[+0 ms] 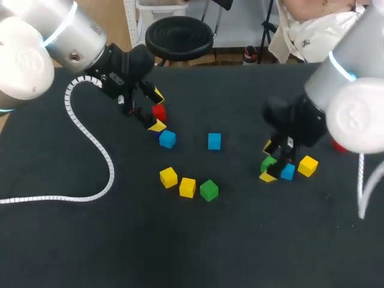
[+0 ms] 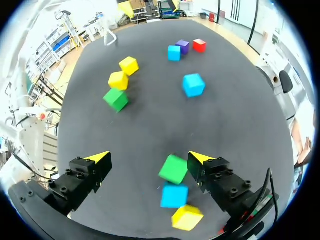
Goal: Place the blue cubes, place green cubes on the blue cubes, place the yellow cubes on the green cubes, then place the red cubes on the yellow cubes, and place purple cube on the red cubes.
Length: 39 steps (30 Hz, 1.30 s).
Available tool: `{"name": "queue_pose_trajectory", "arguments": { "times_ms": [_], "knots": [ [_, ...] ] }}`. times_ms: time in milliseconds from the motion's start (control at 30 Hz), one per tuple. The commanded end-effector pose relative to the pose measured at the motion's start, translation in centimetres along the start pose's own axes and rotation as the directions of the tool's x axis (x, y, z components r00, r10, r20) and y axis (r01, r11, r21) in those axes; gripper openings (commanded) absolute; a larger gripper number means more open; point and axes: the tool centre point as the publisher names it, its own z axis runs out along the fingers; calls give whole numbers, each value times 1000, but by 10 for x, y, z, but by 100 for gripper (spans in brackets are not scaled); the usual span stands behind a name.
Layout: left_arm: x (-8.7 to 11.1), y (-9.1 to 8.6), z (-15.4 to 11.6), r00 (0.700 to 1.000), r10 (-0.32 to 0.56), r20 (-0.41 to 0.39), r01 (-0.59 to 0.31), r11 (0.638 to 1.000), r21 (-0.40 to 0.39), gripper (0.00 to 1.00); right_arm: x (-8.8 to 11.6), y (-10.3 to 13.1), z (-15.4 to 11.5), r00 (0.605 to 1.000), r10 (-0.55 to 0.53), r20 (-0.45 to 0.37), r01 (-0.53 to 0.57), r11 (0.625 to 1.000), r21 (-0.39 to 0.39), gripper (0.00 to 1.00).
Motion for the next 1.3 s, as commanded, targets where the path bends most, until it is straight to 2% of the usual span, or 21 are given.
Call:
{"name": "queue_pose_trajectory", "arguments": {
  "times_ms": [33,200,400,667,733,1133,1200,1300],
  "knots": [
    [1,0,0,1000,1,1,-1,1000,0,100,20,24,-15,1000,-1,-2,1,996,94,100],
    [1,0,0,1000,1,1,-1,1000,0,100,31,24,-26,999,3,-33,0,994,107,100],
    [1,0,0,1000,1,1,-1,1000,0,100,28,11,-35,998,-19,-66,26,993,112,100],
    [1,0,0,1000,1,1,-1,1000,0,100,35,-13,-25,997,-35,-65,40,995,90,100],
    [1,0,0,1000,1,1,-1,1000,0,100,36,-17,-22,999,-17,-38,19,998,65,100],
    [1,0,0,1000,1,1,-1,1000,0,100,32,-17,-22,999,-36,-27,38,997,67,100],
    [1,0,0,1000,1,1,-1,1000,0,100,30,-17,-19,997,-52,-53,54,997,53,100],
    [1,0,0,1000,1,1,-1,1000,0,100,40,-17,-19,995,-78,-62,80,996,26,100]
  ]
}}
